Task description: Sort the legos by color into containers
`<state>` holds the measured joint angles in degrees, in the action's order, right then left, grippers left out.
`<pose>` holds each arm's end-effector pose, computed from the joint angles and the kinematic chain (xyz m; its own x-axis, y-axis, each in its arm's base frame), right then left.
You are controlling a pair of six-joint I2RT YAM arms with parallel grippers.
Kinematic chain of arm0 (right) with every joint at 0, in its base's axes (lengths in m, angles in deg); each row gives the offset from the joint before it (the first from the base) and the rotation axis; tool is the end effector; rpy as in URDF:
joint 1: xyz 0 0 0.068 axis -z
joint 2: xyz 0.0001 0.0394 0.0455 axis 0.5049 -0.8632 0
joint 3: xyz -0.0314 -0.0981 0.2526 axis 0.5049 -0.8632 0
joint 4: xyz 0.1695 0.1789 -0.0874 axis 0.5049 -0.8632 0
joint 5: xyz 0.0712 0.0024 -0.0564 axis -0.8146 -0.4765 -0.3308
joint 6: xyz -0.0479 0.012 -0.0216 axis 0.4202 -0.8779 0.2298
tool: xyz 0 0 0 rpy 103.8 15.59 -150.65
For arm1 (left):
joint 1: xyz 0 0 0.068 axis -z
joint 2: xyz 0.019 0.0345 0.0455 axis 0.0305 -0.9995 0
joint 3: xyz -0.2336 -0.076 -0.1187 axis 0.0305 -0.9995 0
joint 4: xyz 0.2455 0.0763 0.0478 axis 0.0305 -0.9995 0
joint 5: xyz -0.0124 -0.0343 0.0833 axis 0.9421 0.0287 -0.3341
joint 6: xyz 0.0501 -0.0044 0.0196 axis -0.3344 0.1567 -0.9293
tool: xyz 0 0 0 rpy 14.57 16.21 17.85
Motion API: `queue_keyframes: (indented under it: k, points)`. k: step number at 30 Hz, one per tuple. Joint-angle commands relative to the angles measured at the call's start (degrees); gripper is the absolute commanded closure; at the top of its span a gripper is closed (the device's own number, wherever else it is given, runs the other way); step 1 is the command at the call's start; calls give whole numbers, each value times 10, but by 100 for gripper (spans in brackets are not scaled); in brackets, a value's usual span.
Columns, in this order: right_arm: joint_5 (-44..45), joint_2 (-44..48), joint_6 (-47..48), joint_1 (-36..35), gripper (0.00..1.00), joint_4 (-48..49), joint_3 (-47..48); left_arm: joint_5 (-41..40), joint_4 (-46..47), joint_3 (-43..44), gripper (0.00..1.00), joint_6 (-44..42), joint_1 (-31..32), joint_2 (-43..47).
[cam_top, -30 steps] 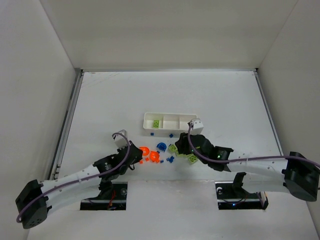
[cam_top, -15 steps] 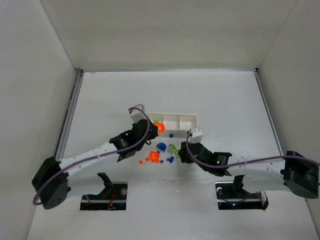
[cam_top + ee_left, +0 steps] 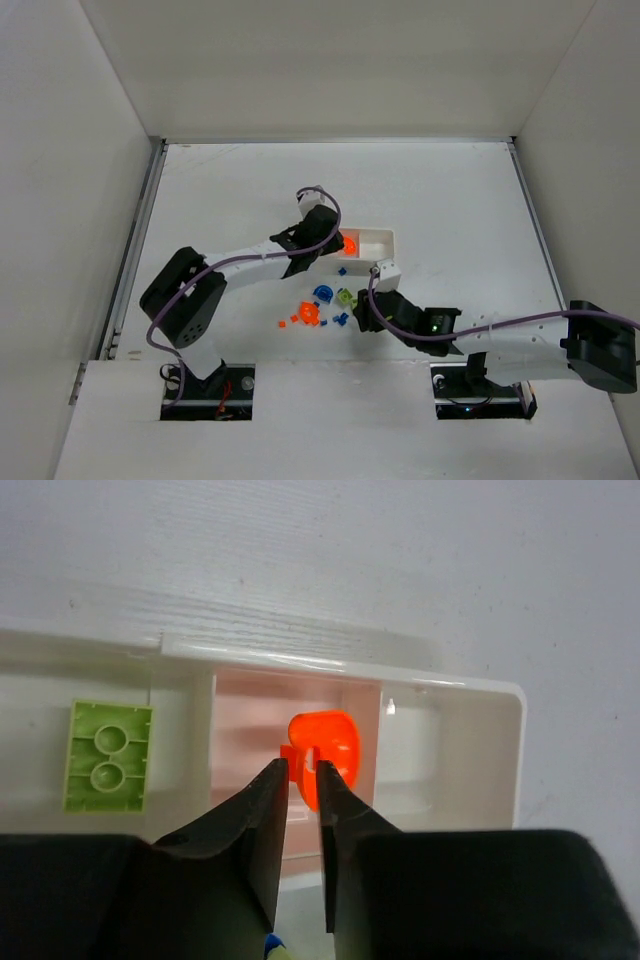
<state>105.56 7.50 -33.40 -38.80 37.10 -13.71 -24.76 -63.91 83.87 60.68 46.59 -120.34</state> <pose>0.0939 0.1969 0.1743 -0.5909 -0.0737 -0.8034 -0.4006 0.8912 0.2129 0.2606 -0.2461 0.2141 -0.6175 -0.3486 -0.7051 0.1175 0.8455 -0.5209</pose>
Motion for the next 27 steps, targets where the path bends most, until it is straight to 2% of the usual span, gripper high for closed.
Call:
queue_keyframes:
  k: [1, 6, 11, 20, 21, 23, 27]
  points:
    - [13, 10, 11, -5, 46, 13, 21, 16, 19, 34, 80, -13, -1, -17]
    - [11, -3, 27, -5, 44, 10, 43, 13, 24, 21, 64, -15, -5, 10]
    - [6, -31, 43, 1, 37, 16, 64, 0, 25, -35, 65, -18, -16, 103]
    - [-18, -122, 61, 37, 36, 25, 109, -40, 9, -199, 68, -19, -8, 294]
    - [-20, -130, 61, 40, 36, 27, 113, -40, 9, -199, 68, -19, -8, 295]
    - [-24, -147, 65, 45, 36, 32, 121, -51, -7, -249, 68, -14, 8, 347]
    - [-34, -181, 68, 57, 37, 37, 138, -77, -40, -292, 68, -13, 45, 400]
